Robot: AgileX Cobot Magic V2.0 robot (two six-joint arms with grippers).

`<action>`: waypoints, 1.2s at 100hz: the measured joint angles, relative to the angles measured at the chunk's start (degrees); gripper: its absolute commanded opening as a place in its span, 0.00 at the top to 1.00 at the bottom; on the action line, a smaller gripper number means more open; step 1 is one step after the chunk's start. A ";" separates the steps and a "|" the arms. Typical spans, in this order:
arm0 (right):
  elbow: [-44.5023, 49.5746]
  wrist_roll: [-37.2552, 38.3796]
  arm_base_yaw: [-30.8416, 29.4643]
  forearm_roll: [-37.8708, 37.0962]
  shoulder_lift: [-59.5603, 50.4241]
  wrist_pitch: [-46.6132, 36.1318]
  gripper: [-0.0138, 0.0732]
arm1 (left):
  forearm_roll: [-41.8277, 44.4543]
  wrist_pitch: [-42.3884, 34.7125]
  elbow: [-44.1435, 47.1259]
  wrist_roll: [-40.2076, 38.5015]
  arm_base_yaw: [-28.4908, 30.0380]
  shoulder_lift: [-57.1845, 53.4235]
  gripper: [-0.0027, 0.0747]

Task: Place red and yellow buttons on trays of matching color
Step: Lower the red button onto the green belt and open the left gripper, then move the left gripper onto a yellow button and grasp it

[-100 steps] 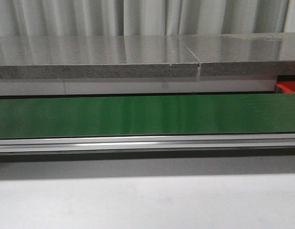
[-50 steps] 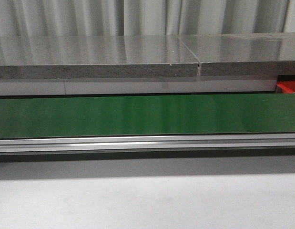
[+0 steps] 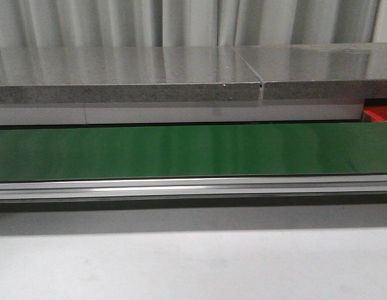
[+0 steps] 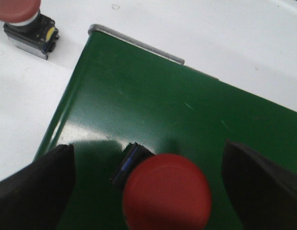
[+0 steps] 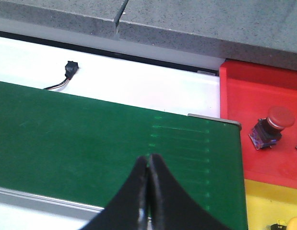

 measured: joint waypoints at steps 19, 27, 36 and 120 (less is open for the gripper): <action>0.00 0.00 0.00 0.00 0.00 0.00 0.92 | 0.29 0.56 -5.07 0.00 0.00 -1.25 0.16; 0.00 0.00 0.00 0.00 0.00 0.00 0.92 | 0.81 2.38 -7.94 0.00 0.22 -1.49 0.16; 0.00 0.00 0.00 0.00 0.00 0.00 0.92 | 1.65 4.72 -9.94 0.00 1.22 -1.49 0.16; 0.00 0.00 0.00 0.00 0.00 0.00 0.92 | 3.96 4.66 -10.70 0.42 23.33 9.43 0.16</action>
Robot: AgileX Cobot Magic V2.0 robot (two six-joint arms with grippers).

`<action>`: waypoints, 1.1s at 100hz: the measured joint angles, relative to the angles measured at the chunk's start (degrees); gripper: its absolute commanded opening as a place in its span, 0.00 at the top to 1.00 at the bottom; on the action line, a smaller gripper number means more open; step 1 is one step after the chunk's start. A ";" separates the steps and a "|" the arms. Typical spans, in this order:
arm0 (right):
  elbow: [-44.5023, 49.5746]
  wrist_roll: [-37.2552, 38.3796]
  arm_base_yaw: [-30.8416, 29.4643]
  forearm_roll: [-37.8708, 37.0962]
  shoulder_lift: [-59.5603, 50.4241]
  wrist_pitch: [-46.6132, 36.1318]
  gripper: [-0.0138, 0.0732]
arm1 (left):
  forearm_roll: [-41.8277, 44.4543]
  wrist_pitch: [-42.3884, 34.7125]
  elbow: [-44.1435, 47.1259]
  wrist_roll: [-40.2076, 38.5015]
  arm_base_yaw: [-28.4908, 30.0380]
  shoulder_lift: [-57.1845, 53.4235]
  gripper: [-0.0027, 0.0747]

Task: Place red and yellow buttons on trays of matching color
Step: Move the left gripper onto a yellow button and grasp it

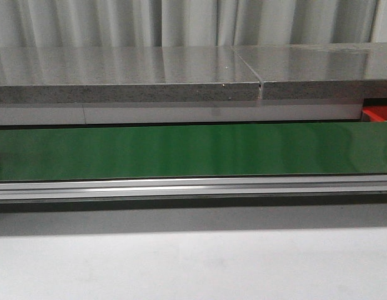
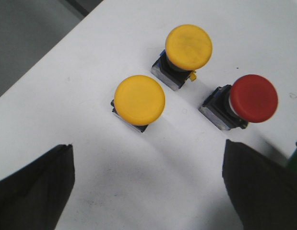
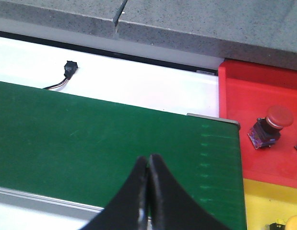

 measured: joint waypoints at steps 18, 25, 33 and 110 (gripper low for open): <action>0.00 0.00 0.00 0.00 0.00 0.00 0.92 | 0.45 -0.62 -2.95 0.00 0.13 5.63 0.16; 0.00 0.00 0.00 0.00 0.00 0.00 0.92 | 0.90 -0.76 -4.47 0.00 0.13 7.63 0.16; 0.00 0.00 0.00 0.00 0.00 0.00 0.92 | 1.77 -0.76 -6.19 0.00 0.13 9.49 0.16; 0.00 0.00 0.00 0.00 0.00 0.00 0.92 | 2.40 -0.44 -11.12 0.00 0.13 17.02 0.71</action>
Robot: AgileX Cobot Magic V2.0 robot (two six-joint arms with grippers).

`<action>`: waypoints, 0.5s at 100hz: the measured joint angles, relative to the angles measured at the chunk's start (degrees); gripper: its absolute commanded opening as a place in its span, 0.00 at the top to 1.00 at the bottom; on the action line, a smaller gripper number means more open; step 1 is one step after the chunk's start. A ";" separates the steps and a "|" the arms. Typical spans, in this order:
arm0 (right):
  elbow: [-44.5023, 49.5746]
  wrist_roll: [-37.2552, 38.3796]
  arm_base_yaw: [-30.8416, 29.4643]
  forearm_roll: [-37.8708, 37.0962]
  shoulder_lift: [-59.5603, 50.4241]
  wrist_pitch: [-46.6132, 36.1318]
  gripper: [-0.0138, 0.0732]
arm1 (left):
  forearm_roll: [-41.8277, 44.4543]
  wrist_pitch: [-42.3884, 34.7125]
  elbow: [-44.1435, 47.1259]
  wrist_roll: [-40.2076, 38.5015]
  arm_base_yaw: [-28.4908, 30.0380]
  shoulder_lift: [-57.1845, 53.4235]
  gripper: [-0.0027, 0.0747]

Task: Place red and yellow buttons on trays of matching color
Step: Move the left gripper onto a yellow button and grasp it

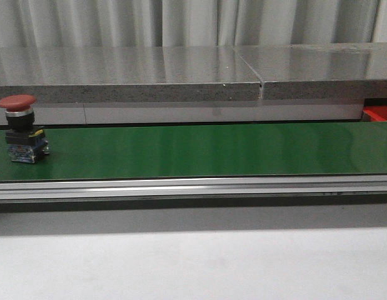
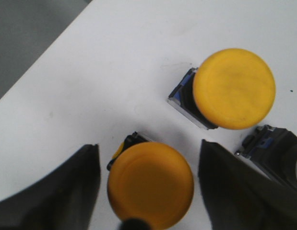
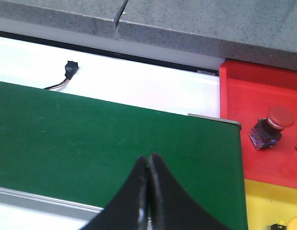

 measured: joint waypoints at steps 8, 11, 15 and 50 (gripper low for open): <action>0.00 0.00 0.00 0.00 0.00 0.00 0.92 | 0.00 0.27 0.00 0.00 0.00 0.00 0.85; 0.00 0.00 0.00 0.00 0.00 0.00 0.92 | 0.00 0.38 0.00 0.00 0.00 0.00 0.91; 0.00 0.00 0.00 0.00 0.00 0.00 0.92 | 0.30 0.49 0.00 0.00 0.00 0.00 0.96; 0.00 0.00 0.00 0.00 0.00 0.00 0.92 | -0.75 3.42 0.00 0.04 -1.05 -11.60 0.99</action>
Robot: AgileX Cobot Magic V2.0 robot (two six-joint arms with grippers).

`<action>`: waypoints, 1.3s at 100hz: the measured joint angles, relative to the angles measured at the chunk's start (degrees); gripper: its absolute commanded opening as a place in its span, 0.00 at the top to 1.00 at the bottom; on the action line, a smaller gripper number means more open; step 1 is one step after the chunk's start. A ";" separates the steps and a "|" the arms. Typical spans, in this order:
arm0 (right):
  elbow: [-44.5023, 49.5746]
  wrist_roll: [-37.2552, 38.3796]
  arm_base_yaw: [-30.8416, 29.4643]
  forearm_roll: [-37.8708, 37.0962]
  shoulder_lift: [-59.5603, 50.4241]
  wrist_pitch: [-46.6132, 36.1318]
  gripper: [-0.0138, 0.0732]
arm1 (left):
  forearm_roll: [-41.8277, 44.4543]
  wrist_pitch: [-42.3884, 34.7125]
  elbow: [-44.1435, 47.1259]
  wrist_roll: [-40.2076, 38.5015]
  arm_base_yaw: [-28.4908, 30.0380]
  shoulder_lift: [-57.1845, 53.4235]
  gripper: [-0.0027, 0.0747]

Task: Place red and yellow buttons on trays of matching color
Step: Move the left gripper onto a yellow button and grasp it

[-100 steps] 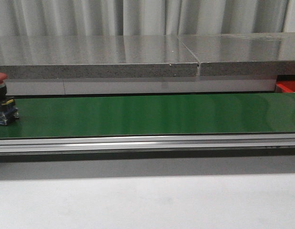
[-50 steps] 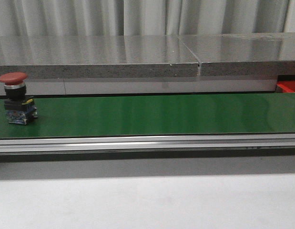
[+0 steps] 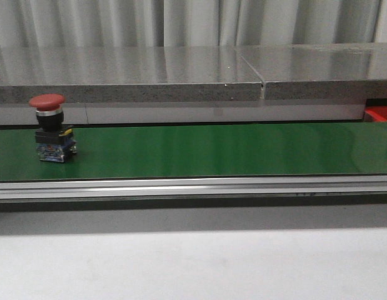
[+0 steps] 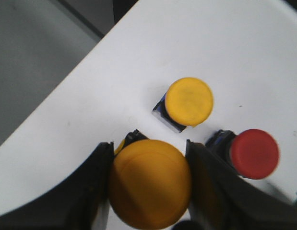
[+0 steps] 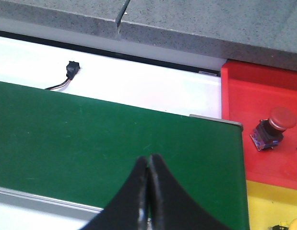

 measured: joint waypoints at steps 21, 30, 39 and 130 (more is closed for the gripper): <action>0.00 0.00 0.00 0.00 0.00 0.00 0.92 | -0.23 3.11 0.11 1.04 -6.00 -9.53 0.99; 0.00 0.00 0.00 0.00 0.00 0.00 0.92 | -0.37 3.84 1.41 1.15 -9.25 -12.62 0.99; 0.00 0.00 0.00 0.00 0.00 0.00 0.92 | -0.37 4.09 3.34 1.39 -12.40 -14.96 0.99; 0.00 0.00 0.00 0.00 0.00 0.00 0.92 | -1.81 -2.14 18.57 1.46 -22.40 -14.36 0.99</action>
